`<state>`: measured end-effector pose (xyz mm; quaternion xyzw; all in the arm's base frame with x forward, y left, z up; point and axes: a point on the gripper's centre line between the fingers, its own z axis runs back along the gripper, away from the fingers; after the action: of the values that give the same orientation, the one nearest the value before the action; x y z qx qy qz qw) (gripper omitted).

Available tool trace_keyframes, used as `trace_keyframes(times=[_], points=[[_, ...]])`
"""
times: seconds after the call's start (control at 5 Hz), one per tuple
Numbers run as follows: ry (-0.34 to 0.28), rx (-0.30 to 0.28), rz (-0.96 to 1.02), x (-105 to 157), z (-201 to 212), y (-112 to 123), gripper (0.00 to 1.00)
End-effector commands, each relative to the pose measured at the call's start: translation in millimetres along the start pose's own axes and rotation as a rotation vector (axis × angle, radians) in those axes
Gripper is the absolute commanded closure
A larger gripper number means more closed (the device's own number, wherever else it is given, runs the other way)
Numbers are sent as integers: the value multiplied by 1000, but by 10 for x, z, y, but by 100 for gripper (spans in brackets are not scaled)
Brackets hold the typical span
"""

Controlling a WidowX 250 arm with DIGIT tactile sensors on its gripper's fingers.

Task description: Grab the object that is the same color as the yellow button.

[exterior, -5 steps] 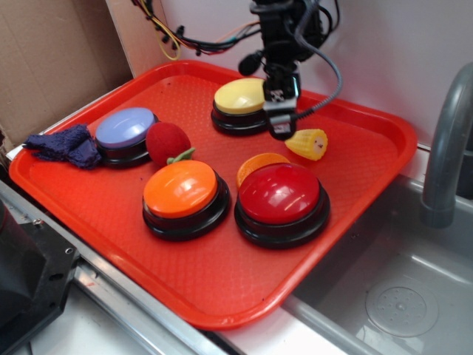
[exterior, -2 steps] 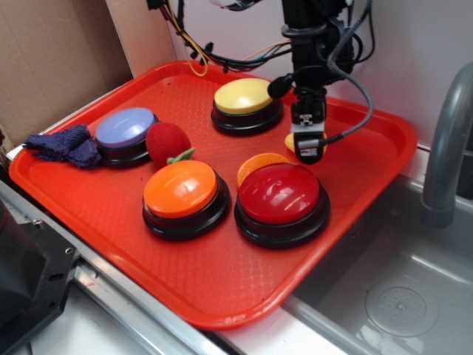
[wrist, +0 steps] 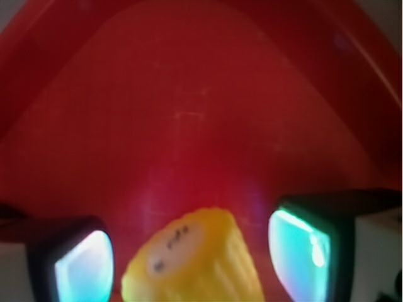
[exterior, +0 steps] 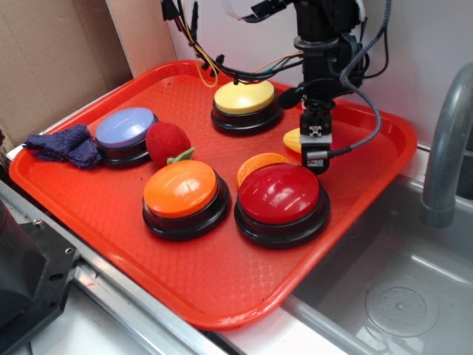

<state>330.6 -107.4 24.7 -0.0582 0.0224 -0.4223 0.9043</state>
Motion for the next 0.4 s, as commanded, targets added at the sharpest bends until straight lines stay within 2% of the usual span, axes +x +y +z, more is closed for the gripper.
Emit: trace_keyframes(times=[0.0, 0.2], points=[[-46, 26, -22, 104, 96, -39, 32], [-30, 8, 0, 67, 110, -40, 100]])
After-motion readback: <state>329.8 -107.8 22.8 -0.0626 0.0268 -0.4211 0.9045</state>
